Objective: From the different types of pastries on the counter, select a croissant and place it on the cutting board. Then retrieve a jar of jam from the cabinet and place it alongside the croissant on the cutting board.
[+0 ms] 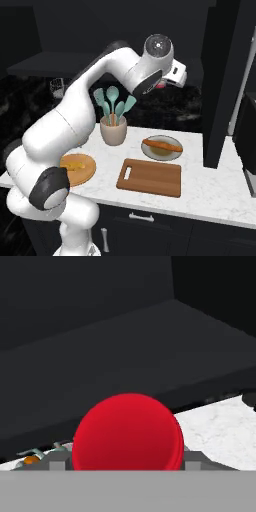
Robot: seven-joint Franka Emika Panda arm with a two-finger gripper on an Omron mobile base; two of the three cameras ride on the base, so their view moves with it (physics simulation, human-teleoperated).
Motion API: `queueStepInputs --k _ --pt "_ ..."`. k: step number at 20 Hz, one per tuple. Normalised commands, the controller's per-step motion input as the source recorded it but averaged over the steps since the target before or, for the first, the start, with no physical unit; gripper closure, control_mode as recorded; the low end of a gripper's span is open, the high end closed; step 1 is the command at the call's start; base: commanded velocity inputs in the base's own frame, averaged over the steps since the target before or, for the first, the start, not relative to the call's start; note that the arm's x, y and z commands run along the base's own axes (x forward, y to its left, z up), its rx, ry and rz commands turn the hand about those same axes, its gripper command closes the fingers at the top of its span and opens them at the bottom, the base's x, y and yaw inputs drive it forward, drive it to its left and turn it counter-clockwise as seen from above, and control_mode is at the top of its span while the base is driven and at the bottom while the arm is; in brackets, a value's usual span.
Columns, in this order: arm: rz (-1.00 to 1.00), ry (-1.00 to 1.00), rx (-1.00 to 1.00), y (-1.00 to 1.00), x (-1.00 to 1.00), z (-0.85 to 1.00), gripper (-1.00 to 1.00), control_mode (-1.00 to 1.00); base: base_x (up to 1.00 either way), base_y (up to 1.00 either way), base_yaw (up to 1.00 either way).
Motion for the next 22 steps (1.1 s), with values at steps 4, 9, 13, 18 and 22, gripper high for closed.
queueStepInputs --k 4,9,13,18,22 --pt "0.00 -0.20 -0.05 0.33 -0.78 -0.57 1.00 -1.00 0.00 0.00 0.00" --pt "0.00 0.04 0.03 0.04 -0.49 -0.27 1.00 -1.00 0.00 0.00 0.00" --pt "0.00 0.20 0.00 0.00 -0.94 -0.46 1.00 -1.00 0.00 0.00 0.00" --pt "0.00 0.19 0.00 0.00 -0.97 -0.38 1.00 -1.00 0.00 0.00 0.00" --pt "-0.01 0.00 0.11 0.04 -0.42 -0.17 1.00 -1.00 0.00 0.00 0.00"
